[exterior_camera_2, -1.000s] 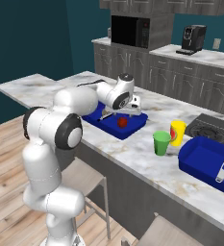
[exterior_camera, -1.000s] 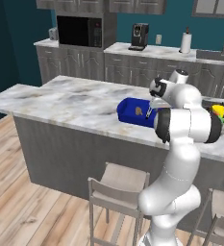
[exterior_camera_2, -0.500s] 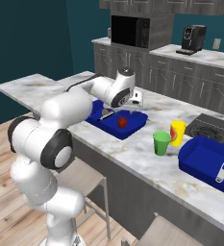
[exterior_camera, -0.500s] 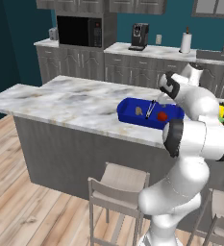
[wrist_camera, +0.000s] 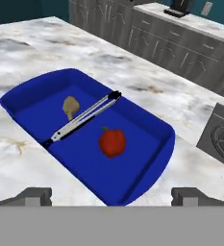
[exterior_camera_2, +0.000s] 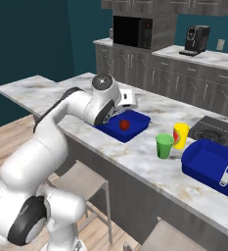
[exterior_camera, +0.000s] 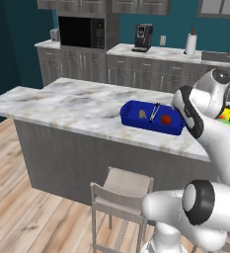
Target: Gather the garlic and bell pepper from the fridge and place them on a tray on the dining counter. Then gather the steaks from the fridge and place them on the other tray.
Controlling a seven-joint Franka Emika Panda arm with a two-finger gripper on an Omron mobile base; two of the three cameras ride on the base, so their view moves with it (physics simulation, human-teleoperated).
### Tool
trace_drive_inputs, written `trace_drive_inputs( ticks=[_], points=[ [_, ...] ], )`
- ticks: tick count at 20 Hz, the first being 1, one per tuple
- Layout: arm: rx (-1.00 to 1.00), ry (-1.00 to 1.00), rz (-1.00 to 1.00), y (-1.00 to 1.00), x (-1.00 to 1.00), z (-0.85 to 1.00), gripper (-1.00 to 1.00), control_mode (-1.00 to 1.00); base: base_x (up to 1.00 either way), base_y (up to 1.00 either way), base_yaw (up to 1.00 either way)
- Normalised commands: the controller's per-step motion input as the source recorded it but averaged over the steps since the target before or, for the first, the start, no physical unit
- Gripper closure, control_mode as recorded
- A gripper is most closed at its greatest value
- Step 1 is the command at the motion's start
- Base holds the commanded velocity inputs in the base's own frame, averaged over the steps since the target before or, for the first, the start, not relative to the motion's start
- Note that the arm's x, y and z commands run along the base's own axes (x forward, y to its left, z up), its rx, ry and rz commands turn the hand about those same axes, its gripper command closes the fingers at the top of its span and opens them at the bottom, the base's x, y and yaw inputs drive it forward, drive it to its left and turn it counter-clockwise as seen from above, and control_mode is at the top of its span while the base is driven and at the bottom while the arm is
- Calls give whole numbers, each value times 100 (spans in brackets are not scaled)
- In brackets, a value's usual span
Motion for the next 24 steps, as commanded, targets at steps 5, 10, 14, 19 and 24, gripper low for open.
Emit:
trace_drive_inputs(
  ticks=[5,10,14,19,24],
  points=[
    [-8,-13,-1,12,-71,4,-100,-100,0,0,0],
    [0,-1,-1,0,-35,0,-100,-100,0,0,0],
    [0,0,0,0,-12,0,-100,100,-8,0,0],
    [0,0,0,0,0,0,-100,100,-66,0,0],
    [0,0,0,0,0,0,-100,100,-99,0,0]
  ],
)
